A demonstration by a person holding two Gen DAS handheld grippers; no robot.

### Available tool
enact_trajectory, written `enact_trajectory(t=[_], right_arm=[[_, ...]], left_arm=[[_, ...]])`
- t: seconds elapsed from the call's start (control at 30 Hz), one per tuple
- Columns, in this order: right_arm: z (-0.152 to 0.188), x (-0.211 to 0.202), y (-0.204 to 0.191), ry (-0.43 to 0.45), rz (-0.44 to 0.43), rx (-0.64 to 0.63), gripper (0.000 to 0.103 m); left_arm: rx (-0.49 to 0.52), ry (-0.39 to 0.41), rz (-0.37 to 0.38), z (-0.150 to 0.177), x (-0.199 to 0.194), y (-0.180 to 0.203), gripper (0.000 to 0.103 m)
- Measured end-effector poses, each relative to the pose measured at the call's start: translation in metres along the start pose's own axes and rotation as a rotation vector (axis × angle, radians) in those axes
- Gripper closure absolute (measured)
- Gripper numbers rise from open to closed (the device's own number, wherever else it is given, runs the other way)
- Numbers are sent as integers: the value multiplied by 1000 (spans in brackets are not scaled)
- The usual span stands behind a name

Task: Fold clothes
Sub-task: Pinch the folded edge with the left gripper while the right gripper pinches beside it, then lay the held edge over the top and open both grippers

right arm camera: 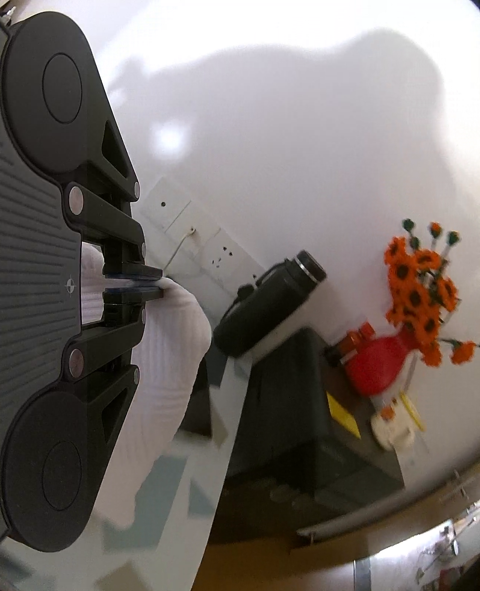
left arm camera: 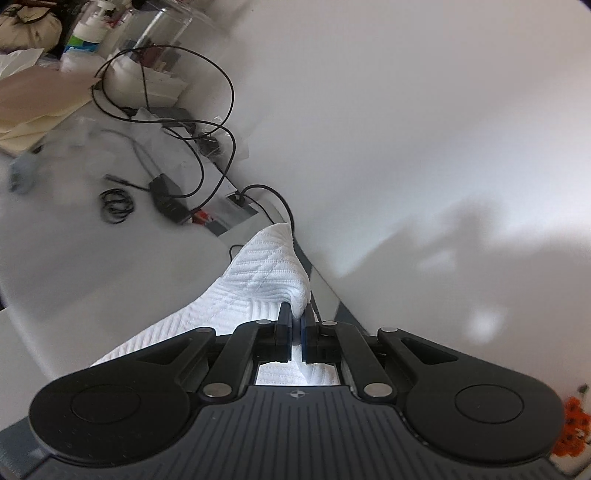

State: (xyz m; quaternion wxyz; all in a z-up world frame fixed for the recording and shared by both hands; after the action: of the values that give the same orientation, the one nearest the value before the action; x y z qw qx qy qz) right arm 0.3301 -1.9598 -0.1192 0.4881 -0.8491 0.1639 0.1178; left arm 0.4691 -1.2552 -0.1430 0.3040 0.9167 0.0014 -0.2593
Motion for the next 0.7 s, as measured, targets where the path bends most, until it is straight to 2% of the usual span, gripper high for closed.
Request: enact_trajectory(t=[0.13, 0.3, 0.57, 0.7], right_arm=[[-4, 53, -5, -32, 23, 1, 100], [-5, 93, -11, -51, 36, -6, 100], [-5, 137, -15, -59, 53, -28, 100], [-1, 166, -13, -60, 73, -62, 100]], left_arm=[[25, -33, -55, -2, 48, 10, 99], [0, -51, -94, 1, 95, 16, 99], [-2, -44, -92, -5, 132, 22, 99], [4, -44, -119, -7, 156, 24, 99]])
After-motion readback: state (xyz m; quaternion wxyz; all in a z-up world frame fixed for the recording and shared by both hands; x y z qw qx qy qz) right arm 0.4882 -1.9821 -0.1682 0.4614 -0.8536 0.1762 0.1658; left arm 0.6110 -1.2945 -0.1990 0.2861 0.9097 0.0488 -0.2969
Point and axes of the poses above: each gripper's, at about its wrist camera, not at the fingertips, and x roughly the way its jaws point, y to its right, z to its underside, the point moved 9 cm from there along x, roughly the way its jaws point, and after that the axes turned 10 degrees about x, right-handed, at the moved point
